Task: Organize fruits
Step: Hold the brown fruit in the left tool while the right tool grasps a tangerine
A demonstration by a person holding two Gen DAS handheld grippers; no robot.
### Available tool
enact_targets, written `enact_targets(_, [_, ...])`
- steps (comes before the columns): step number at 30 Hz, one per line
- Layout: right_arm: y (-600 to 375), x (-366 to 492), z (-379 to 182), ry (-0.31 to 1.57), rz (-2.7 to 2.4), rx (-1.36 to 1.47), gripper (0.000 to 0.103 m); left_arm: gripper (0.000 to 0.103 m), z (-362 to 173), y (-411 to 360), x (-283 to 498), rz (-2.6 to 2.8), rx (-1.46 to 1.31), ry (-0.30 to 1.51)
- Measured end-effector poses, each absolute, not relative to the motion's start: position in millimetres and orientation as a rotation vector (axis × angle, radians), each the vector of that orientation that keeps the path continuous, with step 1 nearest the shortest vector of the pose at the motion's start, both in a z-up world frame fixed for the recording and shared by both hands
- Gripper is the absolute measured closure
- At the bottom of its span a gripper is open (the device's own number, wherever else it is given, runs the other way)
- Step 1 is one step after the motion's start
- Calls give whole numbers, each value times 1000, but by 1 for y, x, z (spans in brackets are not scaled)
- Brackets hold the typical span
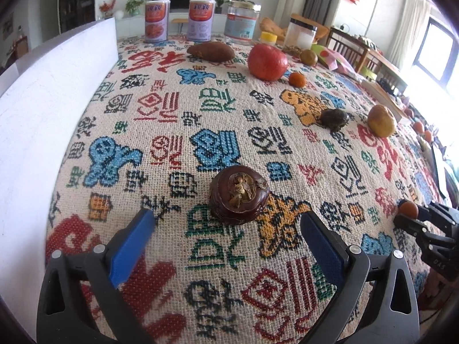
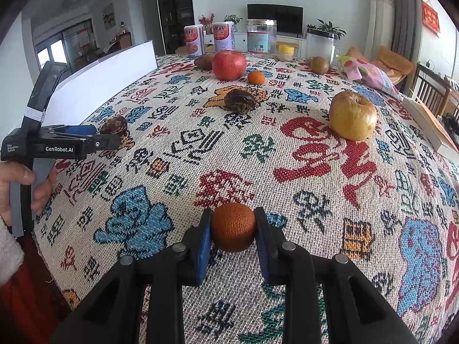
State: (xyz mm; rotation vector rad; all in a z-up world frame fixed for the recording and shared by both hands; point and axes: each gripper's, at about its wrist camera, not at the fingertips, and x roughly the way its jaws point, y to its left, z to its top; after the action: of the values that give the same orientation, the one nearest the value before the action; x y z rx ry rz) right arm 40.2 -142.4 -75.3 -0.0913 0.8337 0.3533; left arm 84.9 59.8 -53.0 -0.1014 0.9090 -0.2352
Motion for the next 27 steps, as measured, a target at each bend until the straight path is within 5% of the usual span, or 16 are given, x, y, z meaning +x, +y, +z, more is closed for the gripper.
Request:
enact_targets(3, [-144,39,-76,829,367,-71,69,3,-49,70,75,-255,-116,908])
enact_targets(8, [-134,35,-77,833,392,-122,31,4,-47,62,75,-219,-104,889])
enact_targets(27, [-134,37,-80,839,361,-131,16,3,-59,40,76,-125,53,921])
